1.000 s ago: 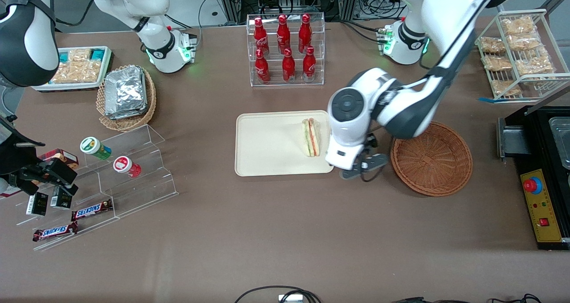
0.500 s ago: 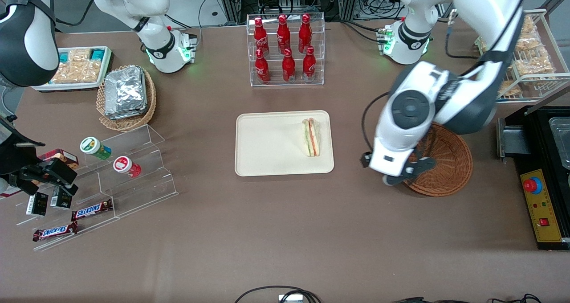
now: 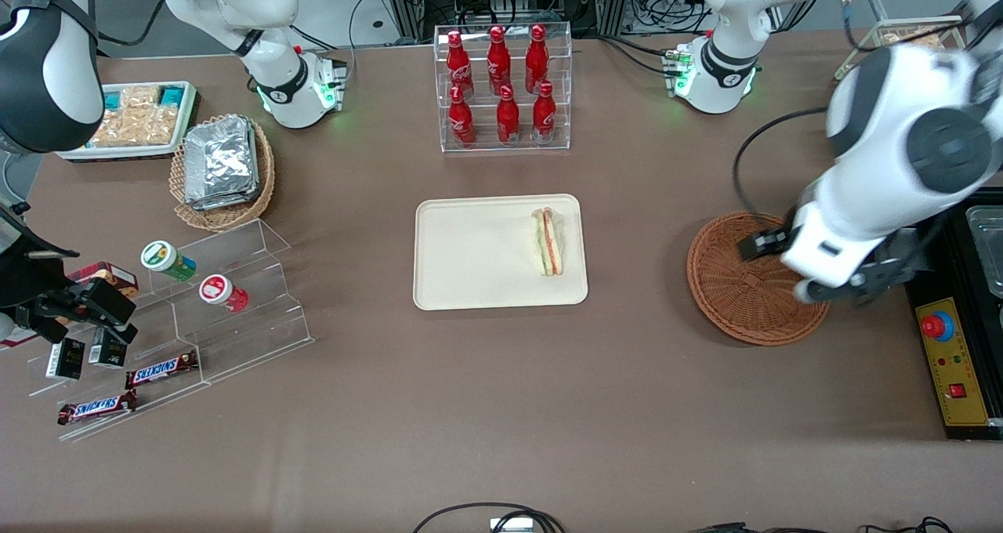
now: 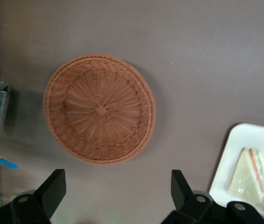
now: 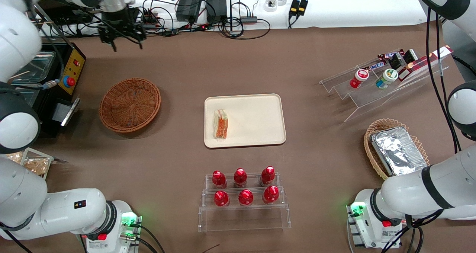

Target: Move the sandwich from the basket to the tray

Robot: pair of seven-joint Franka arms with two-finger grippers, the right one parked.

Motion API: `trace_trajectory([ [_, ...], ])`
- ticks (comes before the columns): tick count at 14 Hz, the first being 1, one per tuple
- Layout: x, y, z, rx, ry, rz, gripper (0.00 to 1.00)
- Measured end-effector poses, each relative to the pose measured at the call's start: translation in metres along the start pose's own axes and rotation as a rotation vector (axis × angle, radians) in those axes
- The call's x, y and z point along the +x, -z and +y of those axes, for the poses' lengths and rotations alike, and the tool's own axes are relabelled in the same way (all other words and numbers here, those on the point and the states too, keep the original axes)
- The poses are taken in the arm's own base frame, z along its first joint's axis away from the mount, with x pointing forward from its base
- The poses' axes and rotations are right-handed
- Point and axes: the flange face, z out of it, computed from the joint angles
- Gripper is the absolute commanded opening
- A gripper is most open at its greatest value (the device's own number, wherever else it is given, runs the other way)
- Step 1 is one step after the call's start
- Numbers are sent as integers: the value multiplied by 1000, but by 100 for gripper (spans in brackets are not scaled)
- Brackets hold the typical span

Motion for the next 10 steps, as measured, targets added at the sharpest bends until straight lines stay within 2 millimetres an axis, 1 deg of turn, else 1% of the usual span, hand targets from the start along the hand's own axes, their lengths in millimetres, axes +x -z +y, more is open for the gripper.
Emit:
trace_trajectory([
  [3, -16, 29, -46, -15, -82, -19, 99],
  [5, -27, 43, -65, -26, -127, -17, 100],
  [6, -31, 49, -71, -33, -149, -12, 100],
  [8, -37, 59, -78, -65, -212, -1, 100],
  [10, -39, 63, -84, -78, -251, 9, 100],
])
